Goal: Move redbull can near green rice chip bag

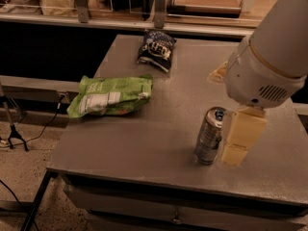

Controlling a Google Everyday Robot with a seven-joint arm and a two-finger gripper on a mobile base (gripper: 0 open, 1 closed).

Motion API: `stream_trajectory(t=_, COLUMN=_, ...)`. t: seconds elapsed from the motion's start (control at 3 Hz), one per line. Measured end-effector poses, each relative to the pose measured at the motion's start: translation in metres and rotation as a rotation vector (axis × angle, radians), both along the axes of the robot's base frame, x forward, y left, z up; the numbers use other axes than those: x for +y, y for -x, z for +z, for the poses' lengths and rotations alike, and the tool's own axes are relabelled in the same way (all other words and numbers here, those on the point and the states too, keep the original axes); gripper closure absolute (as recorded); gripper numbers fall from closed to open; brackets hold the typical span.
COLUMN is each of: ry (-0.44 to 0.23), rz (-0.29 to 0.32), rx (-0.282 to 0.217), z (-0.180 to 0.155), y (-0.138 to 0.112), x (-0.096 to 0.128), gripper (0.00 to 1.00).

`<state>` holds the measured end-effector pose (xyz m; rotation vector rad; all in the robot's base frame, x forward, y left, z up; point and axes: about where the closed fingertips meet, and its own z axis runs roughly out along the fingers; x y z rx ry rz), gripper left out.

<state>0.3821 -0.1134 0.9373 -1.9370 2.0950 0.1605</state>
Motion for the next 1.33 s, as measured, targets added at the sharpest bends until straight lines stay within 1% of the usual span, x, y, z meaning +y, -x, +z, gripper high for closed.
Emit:
stream_trajectory(t=0.33, ry=0.007, rz=-0.025, rx=0.002, z=-0.0065, y=-0.0095, x=0.0007, gripper=0.0)
stream_trajectory(t=0.67, ry=0.007, rz=-0.025, rx=-0.005, z=-0.005, y=-0.0098, x=0.0018, gripper=0.16)
stream_trajectory(t=1.33, ry=0.006, rz=-0.023, rx=-0.026, z=0.0015, y=-0.009, x=0.0051, gripper=0.63)
